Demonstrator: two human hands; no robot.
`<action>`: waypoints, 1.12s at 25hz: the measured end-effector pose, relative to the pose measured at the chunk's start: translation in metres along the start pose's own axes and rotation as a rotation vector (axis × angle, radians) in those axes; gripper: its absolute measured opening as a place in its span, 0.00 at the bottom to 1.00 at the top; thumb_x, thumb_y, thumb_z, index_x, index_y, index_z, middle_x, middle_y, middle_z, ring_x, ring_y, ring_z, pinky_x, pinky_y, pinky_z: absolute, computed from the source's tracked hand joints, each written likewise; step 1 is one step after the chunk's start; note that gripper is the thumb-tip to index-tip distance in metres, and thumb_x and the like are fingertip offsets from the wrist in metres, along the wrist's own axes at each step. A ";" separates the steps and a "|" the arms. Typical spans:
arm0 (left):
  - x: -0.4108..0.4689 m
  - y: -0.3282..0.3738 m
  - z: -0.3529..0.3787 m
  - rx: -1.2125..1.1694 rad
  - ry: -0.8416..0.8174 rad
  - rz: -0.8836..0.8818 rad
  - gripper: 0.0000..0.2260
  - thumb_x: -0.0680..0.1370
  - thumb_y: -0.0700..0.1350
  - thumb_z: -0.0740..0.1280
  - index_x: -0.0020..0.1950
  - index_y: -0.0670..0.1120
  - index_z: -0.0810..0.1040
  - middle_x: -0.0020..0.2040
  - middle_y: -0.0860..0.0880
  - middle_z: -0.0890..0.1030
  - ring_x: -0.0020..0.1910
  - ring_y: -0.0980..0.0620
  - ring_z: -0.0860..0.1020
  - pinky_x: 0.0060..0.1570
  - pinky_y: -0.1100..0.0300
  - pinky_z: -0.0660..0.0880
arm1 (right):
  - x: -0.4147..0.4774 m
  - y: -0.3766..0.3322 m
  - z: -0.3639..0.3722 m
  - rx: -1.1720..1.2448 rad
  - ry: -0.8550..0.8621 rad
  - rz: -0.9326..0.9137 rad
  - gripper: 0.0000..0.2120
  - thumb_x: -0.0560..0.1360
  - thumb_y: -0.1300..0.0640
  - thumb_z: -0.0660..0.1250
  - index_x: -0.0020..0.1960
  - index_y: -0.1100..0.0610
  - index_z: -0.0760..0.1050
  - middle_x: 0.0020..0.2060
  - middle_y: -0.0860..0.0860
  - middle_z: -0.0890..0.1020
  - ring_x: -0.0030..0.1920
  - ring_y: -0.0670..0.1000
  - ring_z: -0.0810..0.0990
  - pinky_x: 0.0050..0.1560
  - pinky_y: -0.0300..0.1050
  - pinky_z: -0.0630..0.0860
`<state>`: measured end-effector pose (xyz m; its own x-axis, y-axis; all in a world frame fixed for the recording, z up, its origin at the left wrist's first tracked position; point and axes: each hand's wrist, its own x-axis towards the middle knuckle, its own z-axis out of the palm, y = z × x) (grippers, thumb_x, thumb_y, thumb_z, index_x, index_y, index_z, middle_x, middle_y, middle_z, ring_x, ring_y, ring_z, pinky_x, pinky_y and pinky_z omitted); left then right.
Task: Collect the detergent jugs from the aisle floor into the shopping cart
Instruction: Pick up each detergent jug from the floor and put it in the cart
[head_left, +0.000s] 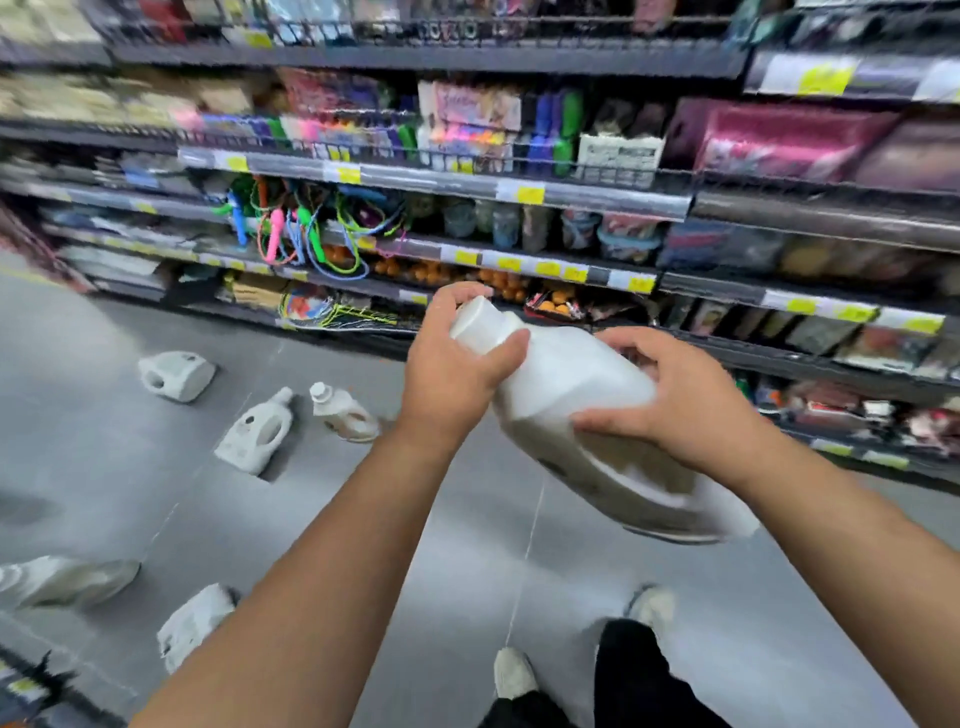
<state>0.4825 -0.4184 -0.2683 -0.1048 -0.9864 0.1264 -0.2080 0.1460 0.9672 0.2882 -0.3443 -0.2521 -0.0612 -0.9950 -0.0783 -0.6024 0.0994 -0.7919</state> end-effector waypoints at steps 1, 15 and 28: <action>-0.005 0.015 0.021 -0.013 -0.062 0.026 0.19 0.65 0.48 0.75 0.52 0.58 0.73 0.46 0.58 0.77 0.42 0.63 0.76 0.46 0.62 0.75 | -0.022 0.005 -0.021 0.001 0.063 0.033 0.34 0.53 0.37 0.78 0.57 0.38 0.72 0.51 0.35 0.78 0.51 0.44 0.78 0.54 0.42 0.73; -0.214 0.153 0.398 -0.099 -0.814 0.148 0.19 0.63 0.53 0.75 0.51 0.59 0.74 0.46 0.55 0.79 0.41 0.57 0.78 0.46 0.49 0.80 | -0.372 0.174 -0.249 0.093 0.664 0.517 0.31 0.56 0.42 0.81 0.56 0.38 0.72 0.46 0.36 0.77 0.43 0.36 0.75 0.37 0.30 0.69; -0.414 0.266 0.746 -0.121 -1.399 0.358 0.19 0.68 0.45 0.77 0.54 0.54 0.74 0.46 0.55 0.79 0.39 0.64 0.75 0.40 0.69 0.72 | -0.606 0.334 -0.415 0.241 1.216 0.826 0.32 0.56 0.46 0.82 0.57 0.41 0.74 0.52 0.41 0.79 0.52 0.42 0.77 0.47 0.44 0.78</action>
<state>-0.2546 0.0847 -0.2276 -0.9934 -0.0091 0.1145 0.1071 0.2871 0.9519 -0.2061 0.2924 -0.2176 -0.9944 -0.0372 -0.0994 0.0678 0.4971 -0.8650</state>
